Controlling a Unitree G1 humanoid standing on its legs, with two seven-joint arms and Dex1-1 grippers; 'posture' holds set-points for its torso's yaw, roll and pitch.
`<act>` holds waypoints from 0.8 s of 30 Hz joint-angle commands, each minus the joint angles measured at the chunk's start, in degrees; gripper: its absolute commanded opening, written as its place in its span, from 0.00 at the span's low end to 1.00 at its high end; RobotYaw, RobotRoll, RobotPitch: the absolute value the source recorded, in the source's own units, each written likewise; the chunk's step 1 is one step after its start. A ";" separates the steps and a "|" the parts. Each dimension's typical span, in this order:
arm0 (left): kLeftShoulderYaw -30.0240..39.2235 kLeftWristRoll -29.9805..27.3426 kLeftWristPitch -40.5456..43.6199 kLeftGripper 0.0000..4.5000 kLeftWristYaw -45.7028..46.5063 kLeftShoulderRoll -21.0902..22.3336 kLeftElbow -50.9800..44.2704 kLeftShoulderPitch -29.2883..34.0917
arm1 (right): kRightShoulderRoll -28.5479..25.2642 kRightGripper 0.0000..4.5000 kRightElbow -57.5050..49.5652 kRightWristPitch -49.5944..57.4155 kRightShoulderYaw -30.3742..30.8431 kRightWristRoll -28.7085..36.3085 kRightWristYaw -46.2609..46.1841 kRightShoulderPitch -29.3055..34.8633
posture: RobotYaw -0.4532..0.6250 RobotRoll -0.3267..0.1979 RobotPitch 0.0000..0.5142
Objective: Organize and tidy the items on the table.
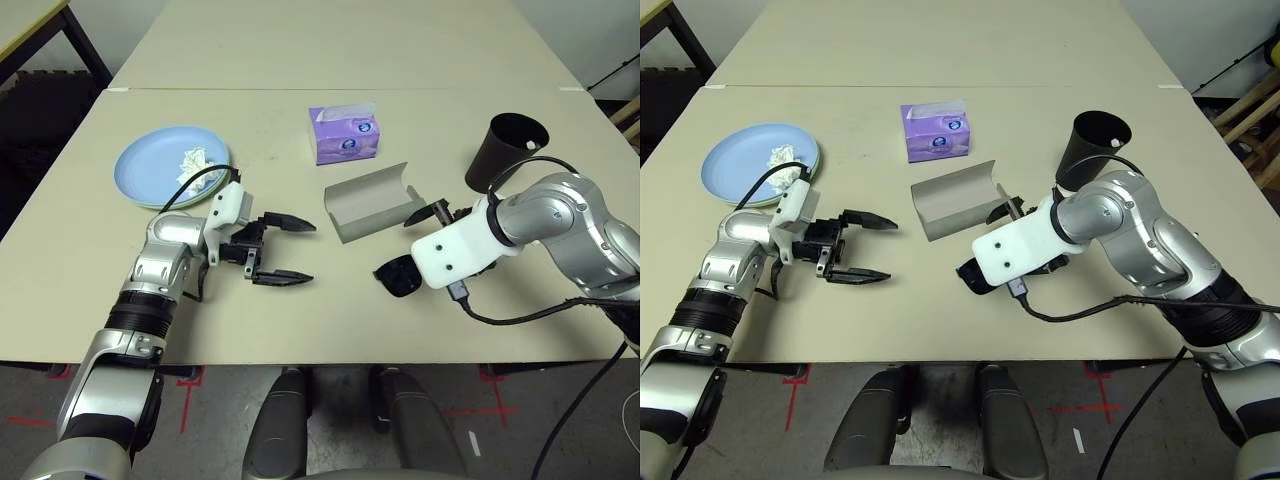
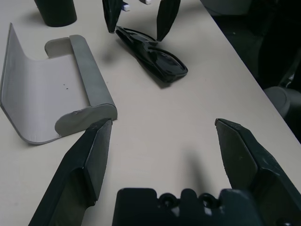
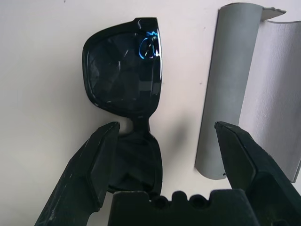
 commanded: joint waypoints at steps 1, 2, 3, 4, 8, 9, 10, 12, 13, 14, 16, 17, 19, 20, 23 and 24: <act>0.44 -0.10 -1.58 0.99 -0.64 -0.32 0.80 0.14 | 0.27 1.00 -1.01 0.55 0.99 -0.25 0.65 0.18 | 0.53 0.62 0.36; 0.74 -0.56 -1.80 0.99 -0.65 -0.54 0.70 0.23 | 0.36 1.00 -0.97 0.61 1.05 -0.27 0.65 0.06 | 0.53 0.62 0.36; 0.93 -0.85 -1.88 0.99 -0.70 -0.62 0.55 0.35 | 0.44 1.00 -0.95 0.67 1.12 -0.28 0.65 -0.06 | 0.53 0.62 0.36; 1.14 -1.22 -1.58 0.99 -0.77 -0.70 0.27 0.54 | 0.49 1.00 -0.94 0.69 1.17 -0.29 0.68 -0.16 | 0.53 0.62 0.36; 2.03 -2.86 -0.67 0.99 -1.01 -1.25 -0.56 0.86 | 0.32 1.00 -0.91 0.29 1.36 -0.46 0.96 -0.19 | 0.53 0.62 0.36; 2.24 -3.17 -0.32 0.99 -0.96 -1.44 -0.79 0.90 | 0.26 1.00 -0.86 0.16 1.38 -0.58 0.96 -0.08 | 0.53 0.62 0.36; 2.38 -3.58 0.09 0.99 -1.00 -1.59 -1.09 0.97 | 0.25 1.00 -0.78 0.01 1.41 -0.75 0.89 0.05 | 0.53 0.62 0.36; 2.47 -4.07 0.63 0.99 -1.12 -1.70 -1.55 1.13 | 0.29 1.00 -0.58 -0.25 1.48 -1.07 0.76 0.24 | 0.53 0.62 0.36; 2.46 -4.16 0.80 0.99 -1.20 -1.69 -1.70 1.17 | 0.34 1.00 -0.45 -0.36 1.51 -1.20 0.72 0.25 | 0.53 0.62 0.36; 2.52 -4.30 1.07 0.99 -1.18 -1.71 -1.88 1.24 | 0.41 1.00 -0.34 -0.50 1.54 -1.38 0.67 0.26 | 0.53 0.62 0.36; 2.59 -4.48 1.44 0.99 -1.09 -1.75 -2.13 1.33 | 0.50 1.00 -0.08 -0.83 1.56 -1.65 0.57 0.32 | 0.53 0.62 0.36; 2.59 -4.55 1.55 0.99 -1.03 -1.75 -2.23 1.36 | 0.53 1.00 0.04 -0.98 1.56 -1.75 0.52 0.37 | 0.53 0.62 0.36; 2.44 -4.46 1.57 0.99 -0.92 -1.73 -2.22 1.29 | 0.58 1.00 0.75 -1.94 1.64 -2.04 0.22 0.37 | 0.54 0.62 0.36; 2.40 -4.42 1.56 0.99 -0.88 -1.70 -2.21 1.27 | 0.61 1.00 0.98 -2.27 1.65 -2.11 0.16 0.36 | 0.54 0.62 0.36; 2.31 -4.28 1.43 0.99 -0.81 -1.63 -2.36 1.35 | 0.75 1.00 1.62 -3.25 1.59 -2.03 0.06 0.32 | 0.54 0.62 0.36; 2.29 -4.19 1.32 0.99 -0.81 -1.55 -2.41 1.42 | 0.82 1.00 1.81 -3.58 1.61 -2.00 0.03 0.28 | 0.54 0.62 0.36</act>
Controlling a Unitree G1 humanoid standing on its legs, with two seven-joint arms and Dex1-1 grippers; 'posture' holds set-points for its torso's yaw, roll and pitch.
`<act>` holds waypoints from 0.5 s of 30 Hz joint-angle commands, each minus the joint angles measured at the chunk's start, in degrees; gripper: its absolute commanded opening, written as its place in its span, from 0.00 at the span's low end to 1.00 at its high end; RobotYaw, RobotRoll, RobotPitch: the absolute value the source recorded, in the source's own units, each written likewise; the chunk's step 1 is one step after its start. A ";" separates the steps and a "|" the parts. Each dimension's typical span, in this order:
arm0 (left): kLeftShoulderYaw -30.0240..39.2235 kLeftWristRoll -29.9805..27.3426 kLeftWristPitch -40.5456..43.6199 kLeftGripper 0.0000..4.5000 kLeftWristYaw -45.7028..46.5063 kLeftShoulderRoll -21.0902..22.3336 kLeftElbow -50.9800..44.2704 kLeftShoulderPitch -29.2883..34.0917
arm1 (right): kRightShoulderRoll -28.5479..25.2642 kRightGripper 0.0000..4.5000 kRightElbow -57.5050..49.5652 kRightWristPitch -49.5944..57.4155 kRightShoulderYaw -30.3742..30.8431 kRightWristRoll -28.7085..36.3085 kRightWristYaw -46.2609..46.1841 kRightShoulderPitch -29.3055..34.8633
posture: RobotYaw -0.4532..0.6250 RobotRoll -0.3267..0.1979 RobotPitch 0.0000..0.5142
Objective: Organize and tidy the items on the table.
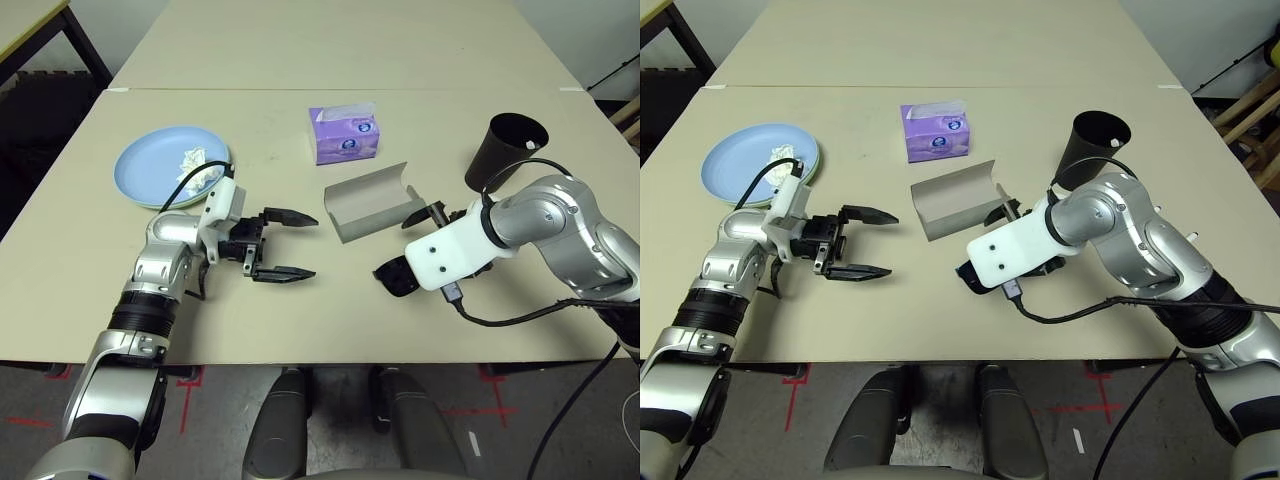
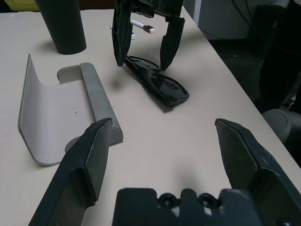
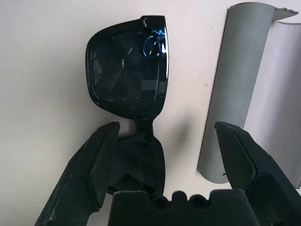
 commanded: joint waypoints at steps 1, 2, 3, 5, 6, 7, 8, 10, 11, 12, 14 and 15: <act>-0.07 0.15 -0.08 0.99 -0.25 -0.07 -1.46 1.19 | 0.21 1.00 0.53 -1.41 1.01 -0.05 -0.16 0.34 | 0.54 0.62 0.36; -0.09 0.19 -0.08 0.99 -0.23 -0.05 -1.47 1.20 | 0.26 1.00 0.67 -1.62 1.01 -0.02 -0.14 0.29 | 0.54 0.62 0.36; -0.10 0.21 -0.06 0.99 -0.21 -0.03 -1.49 1.21 | 0.32 1.00 0.78 -1.83 1.03 0.01 -0.11 0.26 | 0.54 0.62 0.36; -0.10 0.24 -0.01 0.99 -0.19 0.05 -1.57 1.31 | 0.63 1.00 0.93 -2.11 1.13 -0.05 -0.11 0.17 | 0.54 0.62 0.36; -0.12 0.27 0.02 0.99 -0.16 0.07 -1.61 1.34 | 0.76 1.00 1.00 -2.22 1.16 -0.07 -0.09 0.14 | 0.55 0.62 0.36; -0.14 0.29 0.06 0.99 -0.14 0.08 -1.66 1.38 | 0.89 1.00 1.06 -2.30 1.18 -0.10 -0.09 0.10 | 0.55 0.62 0.36; -0.17 0.30 0.10 0.99 -0.15 0.12 -1.70 1.42 | 1.04 1.00 1.10 -2.34 1.19 -0.11 -0.07 0.03 | 0.55 0.62 0.36; -0.19 0.34 0.17 0.99 -0.15 0.18 -1.78 1.49 | 1.30 1.00 1.06 -2.25 1.21 -0.09 0.07 -0.04 | 0.55 0.62 0.36; -0.20 0.36 0.22 0.99 -0.15 0.21 -1.83 1.53 | 1.41 1.00 1.01 -2.18 1.23 -0.10 0.13 -0.06 | 0.55 0.62 0.36; -0.20 0.37 0.28 0.99 -0.14 0.25 -1.90 1.58 | 1.52 1.00 0.96 -2.08 1.25 -0.12 0.19 -0.07 | 0.55 0.62 0.36; -0.21 0.43 0.39 0.99 -0.13 0.33 -2.01 1.67 | 1.80 1.00 0.89 -1.73 1.32 -0.20 0.26 -0.08 | 0.55 0.62 0.36; -0.22 0.47 0.42 0.99 -0.10 0.34 -2.08 1.69 | 1.92 1.00 0.89 -1.62 1.36 -0.29 0.29 -0.09 | 0.55 0.62 0.36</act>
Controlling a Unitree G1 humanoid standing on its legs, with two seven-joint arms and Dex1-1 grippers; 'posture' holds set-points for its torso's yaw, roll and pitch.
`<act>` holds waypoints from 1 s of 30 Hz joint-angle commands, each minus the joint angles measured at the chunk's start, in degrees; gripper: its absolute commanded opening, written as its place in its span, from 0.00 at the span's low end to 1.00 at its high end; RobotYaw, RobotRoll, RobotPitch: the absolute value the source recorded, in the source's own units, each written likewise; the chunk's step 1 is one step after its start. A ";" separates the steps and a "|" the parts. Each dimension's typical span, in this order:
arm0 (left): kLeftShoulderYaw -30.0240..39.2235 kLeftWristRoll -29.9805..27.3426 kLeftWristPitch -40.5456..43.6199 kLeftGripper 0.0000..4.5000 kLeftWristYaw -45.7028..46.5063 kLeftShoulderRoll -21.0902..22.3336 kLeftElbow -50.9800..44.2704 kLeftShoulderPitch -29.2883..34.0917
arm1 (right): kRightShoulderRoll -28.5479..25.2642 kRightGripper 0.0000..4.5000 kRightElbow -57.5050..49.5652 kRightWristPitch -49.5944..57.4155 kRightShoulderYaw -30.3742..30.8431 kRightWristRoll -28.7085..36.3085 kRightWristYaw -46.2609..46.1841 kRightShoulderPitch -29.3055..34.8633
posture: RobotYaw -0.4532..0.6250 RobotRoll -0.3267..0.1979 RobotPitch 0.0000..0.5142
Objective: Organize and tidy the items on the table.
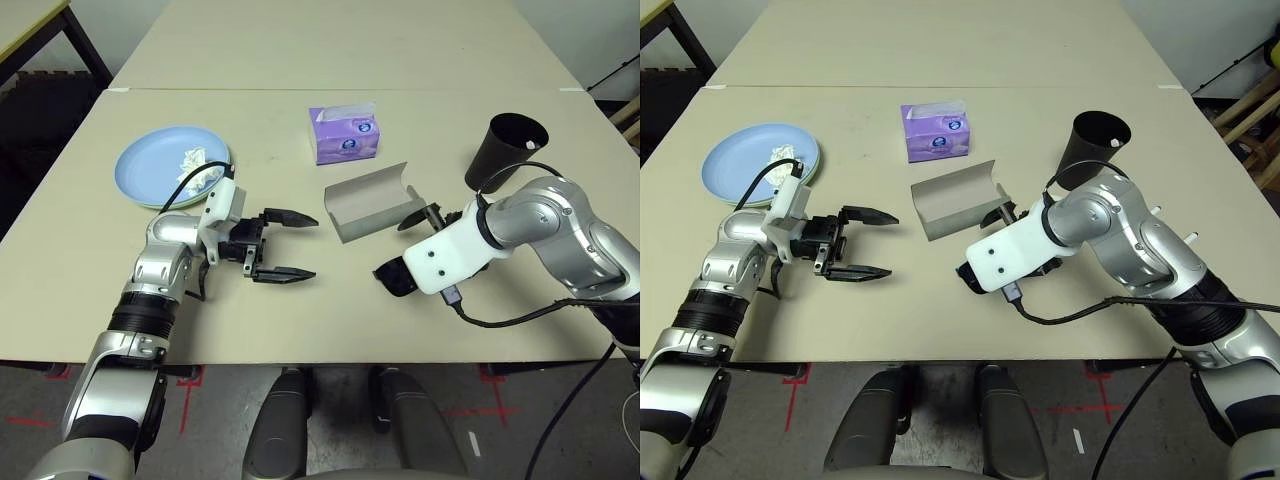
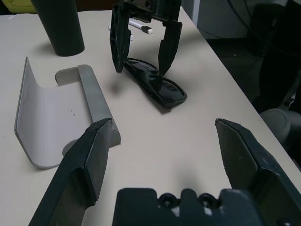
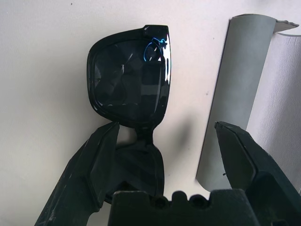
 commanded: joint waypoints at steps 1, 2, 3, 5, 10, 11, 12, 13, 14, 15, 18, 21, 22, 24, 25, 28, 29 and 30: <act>-0.24 0.49 0.31 0.99 -0.15 0.31 -0.74 1.18 | 0.51 1.00 -0.25 0.28 1.27 -0.12 0.42 -0.08 | 0.55 0.62 0.36; -0.24 0.51 0.32 0.99 -0.14 0.33 -0.77 1.19 | 0.61 1.00 -0.21 0.27 1.31 -0.22 0.44 -0.11 | 0.55 0.62 0.36; -0.25 0.54 0.34 0.99 -0.12 0.34 -0.79 1.20 | 0.73 1.00 -0.08 0.11 1.42 -0.36 0.40 -0.19 | 0.55 0.62 0.36; -0.25 0.58 0.34 0.99 -0.11 0.37 -0.79 1.20 | 0.90 1.00 0.20 -0.59 1.73 -0.55 0.47 -0.41 | 0.55 0.62 0.36; -0.28 0.65 0.34 0.99 -0.07 0.45 -0.82 1.24 | 0.83 1.00 1.05 -3.17 2.70 -0.47 1.31 -0.94 | 0.55 0.62 0.35; -0.28 0.67 0.32 0.99 -0.06 0.46 -0.81 1.26 | 0.81 1.00 1.24 -3.56 2.78 -0.45 1.45 -0.99 | 0.55 0.62 0.35; -0.28 0.68 0.31 0.99 -0.04 0.48 -0.82 1.27 | 0.80 1.00 1.39 -3.86 2.81 -0.43 1.55 -1.02 | 0.55 0.62 0.35; -0.28 0.69 0.30 0.99 -0.03 0.49 -0.80 1.27 | 0.79 1.00 1.54 -4.13 2.82 -0.39 1.66 -1.07 | 0.55 0.62 0.35; -0.27 0.70 0.30 0.99 -0.03 0.55 -0.83 1.33 | 0.56 1.00 1.79 -4.72 2.88 -0.18 2.13 -1.20 | 0.55 0.62 0.35; -0.27 0.72 0.29 0.99 -0.02 0.59 -0.88 1.39 | 0.42 1.00 2.03 -5.12 2.85 -0.06 2.40 -1.31 | 0.55 0.62 0.35; -0.26 0.75 0.31 0.99 0.04 0.64 -0.88 1.42 | 0.42 1.00 2.61 -5.75 2.68 -0.07 2.62 -1.56 | 0.55 0.62 0.35; -0.32 0.80 0.36 0.99 0.07 0.68 -0.90 1.44 | 0.49 1.00 2.88 -6.05 2.63 -0.06 2.81 -1.64 | 0.55 0.62 0.35; -0.35 0.83 0.35 0.99 0.07 0.68 -0.88 1.44 | 0.54 1.00 2.97 -6.13 2.61 -0.09 2.81 -1.66 | 0.55 0.62 0.35; -0.40 0.92 0.29 0.99 0.06 0.68 -0.78 1.40 | 0.64 1.00 3.21 -6.38 2.60 -0.17 2.75 -1.73 | 0.55 0.62 0.35; -0.42 0.95 0.27 0.99 0.06 0.68 -0.76 1.38 | 0.66 1.00 3.28 -6.47 2.60 -0.20 2.73 -1.76 | 0.55 0.62 0.35; -0.48 1.03 0.19 0.99 0.06 0.63 -0.61 1.28 | 0.81 1.00 3.81 -7.23 2.62 -0.37 2.43 -2.05 | 0.55 0.62 0.35; -0.50 1.05 0.18 0.99 0.08 0.61 -0.61 1.29 | 1.01 1.00 4.13 -7.70 2.64 -0.41 2.15 -2.26 | 0.55 0.62 0.35; -0.52 1.05 0.18 0.99 0.11 0.61 -0.67 1.32 | 1.18 1.00 4.39 -8.00 2.66 -0.44 2.00 -2.45 | 0.55 0.62 0.35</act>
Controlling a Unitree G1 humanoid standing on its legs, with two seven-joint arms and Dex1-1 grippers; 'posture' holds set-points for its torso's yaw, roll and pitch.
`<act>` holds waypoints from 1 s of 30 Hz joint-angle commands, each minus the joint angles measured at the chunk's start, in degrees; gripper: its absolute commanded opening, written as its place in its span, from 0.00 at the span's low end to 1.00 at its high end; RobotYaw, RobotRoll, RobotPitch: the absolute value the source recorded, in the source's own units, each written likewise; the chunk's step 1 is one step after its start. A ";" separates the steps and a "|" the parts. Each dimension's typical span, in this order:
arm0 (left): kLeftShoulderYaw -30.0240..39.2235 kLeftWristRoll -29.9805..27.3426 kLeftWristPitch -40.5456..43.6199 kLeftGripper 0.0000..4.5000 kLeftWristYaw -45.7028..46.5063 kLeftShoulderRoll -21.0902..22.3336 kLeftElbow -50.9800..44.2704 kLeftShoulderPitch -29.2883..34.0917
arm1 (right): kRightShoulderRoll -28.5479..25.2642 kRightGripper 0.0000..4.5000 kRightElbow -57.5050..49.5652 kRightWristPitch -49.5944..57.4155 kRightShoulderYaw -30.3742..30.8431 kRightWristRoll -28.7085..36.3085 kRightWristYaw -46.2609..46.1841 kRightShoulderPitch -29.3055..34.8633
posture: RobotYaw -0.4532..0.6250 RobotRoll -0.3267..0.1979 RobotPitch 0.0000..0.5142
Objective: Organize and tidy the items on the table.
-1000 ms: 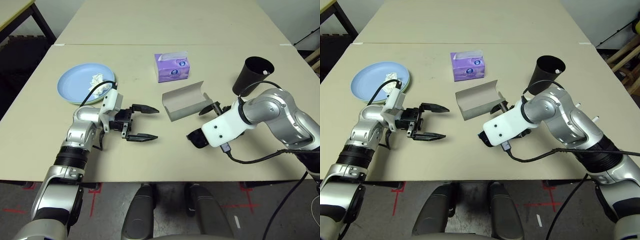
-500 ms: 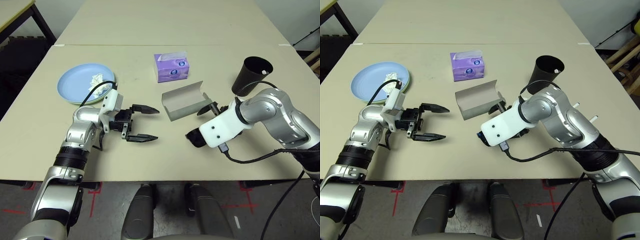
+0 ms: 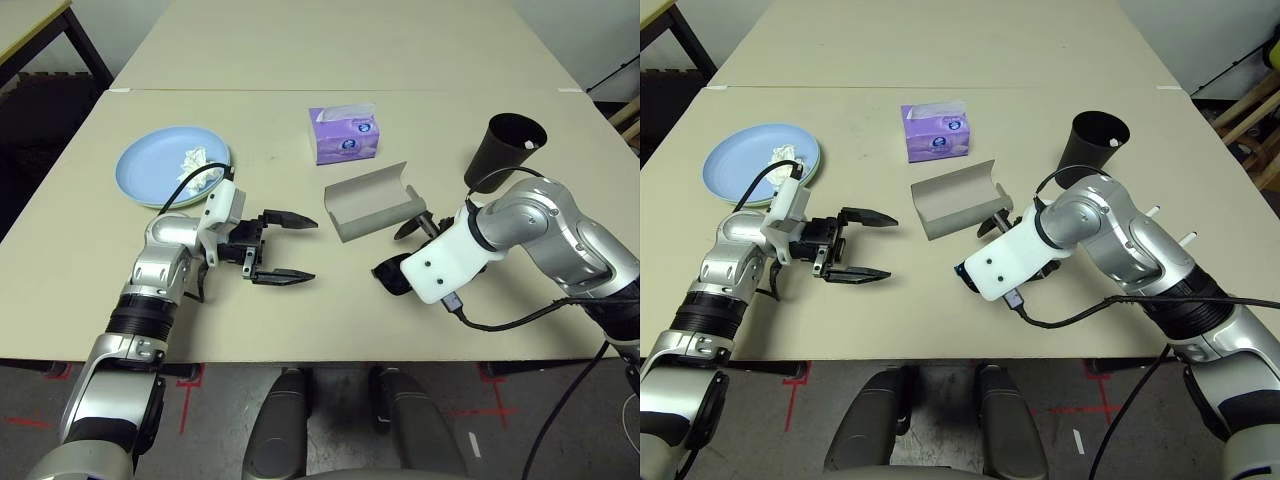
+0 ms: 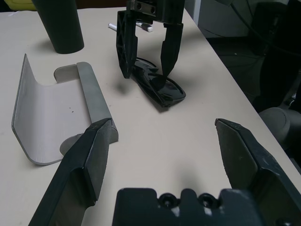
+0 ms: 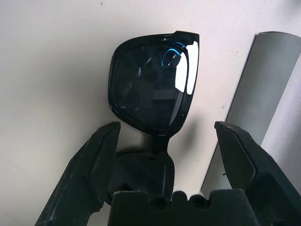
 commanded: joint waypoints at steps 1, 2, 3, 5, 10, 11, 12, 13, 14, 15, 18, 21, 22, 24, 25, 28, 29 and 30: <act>-0.53 0.90 -0.01 0.99 -0.16 0.29 -0.64 0.91 | 0.57 1.00 1.05 -1.46 0.84 0.16 -0.43 -0.91 | 0.55 0.62 0.34; -0.55 0.91 0.01 0.99 -0.11 0.28 -0.71 0.98 | 0.73 1.00 1.34 -1.71 0.85 0.12 -0.52 -1.18 | 0.55 0.62 0.34; -0.57 0.93 -0.02 0.99 -0.09 0.30 -0.79 1.09 | 0.83 1.00 1.59 -1.88 0.84 0.18 -0.47 -1.47 | 0.55 0.62 0.34; -0.60 0.95 -0.08 0.99 -0.05 0.33 -0.85 1.25 | 0.91 1.00 1.96 -2.30 0.76 0.38 -0.30 -1.99 | 0.55 0.62 0.34; -0.56 1.07 -0.13 0.99 -0.02 0.32 -0.63 1.13 | 0.95 1.00 2.37 -2.79 0.72 0.70 0.13 -2.59 | 0.56 0.62 0.33; -0.55 1.09 -0.15 0.99 -0.02 0.32 -0.61 1.11 | 0.94 1.00 2.37 -2.79 0.79 0.76 0.19 -2.58 | 0.56 0.62 0.33; -0.53 1.10 -0.14 0.99 -0.01 0.32 -0.60 1.09 | 0.94 1.00 2.38 -2.79 0.84 0.80 0.22 -2.56 | 0.56 0.62 0.33; -0.52 1.12 -0.14 0.99 -0.02 0.34 -0.60 1.09 | 0.93 1.00 2.34 -2.74 0.88 0.83 0.30 -2.49 | 0.56 0.62 0.34; -0.50 1.13 -0.13 0.99 -0.02 0.37 -0.64 1.12 | 0.92 1.00 2.27 -2.63 0.91 0.89 0.44 -2.39 | 0.56 0.62 0.34; -0.48 1.12 -0.09 0.99 -0.02 0.43 -0.72 1.18 | 0.91 1.00 2.16 -2.47 0.92 0.94 0.55 -2.26 | 0.56 0.62 0.34; -0.45 1.11 -0.01 0.99 -0.04 0.52 -0.87 1.30 | 0.88 1.00 1.73 -1.78 0.85 1.19 0.96 -1.89 | 0.56 0.62 0.34; -0.45 1.21 -0.03 0.99 0.03 0.54 -0.73 1.19 | 0.85 1.00 0.46 0.50 0.61 1.55 1.76 -1.02 | 0.56 0.62 0.33; -0.45 1.24 -0.06 0.99 0.05 0.53 -0.67 1.14 | 0.86 1.00 0.13 1.16 0.56 1.57 1.91 -0.82 | 0.56 0.62 0.33; -0.45 1.28 -0.13 0.99 0.04 0.53 -0.58 1.09 | 1.01 1.00 -0.69 2.97 0.46 1.62 2.24 -0.40 | 0.56 0.62 0.33; -0.44 1.29 -0.13 0.99 0.05 0.53 -0.58 1.09 | 1.06 1.00 -0.93 3.38 0.45 1.57 2.29 -0.31 | 0.56 0.62 0.33; -0.43 1.32 -0.11 0.99 0.05 0.52 -0.51 1.00 | 1.09 1.00 -1.20 4.34 0.53 1.41 2.35 -0.27 | 0.56 0.62 0.33; -0.42 1.34 -0.12 0.99 0.04 0.52 -0.46 0.96 | 1.10 1.00 -1.22 4.50 0.59 1.38 2.32 -0.31 | 0.56 0.62 0.33; -0.41 1.34 -0.09 0.99 0.04 0.52 -0.46 0.95 | 1.09 1.00 -1.23 4.54 0.66 1.35 2.28 -0.34 | 0.56 0.62 0.33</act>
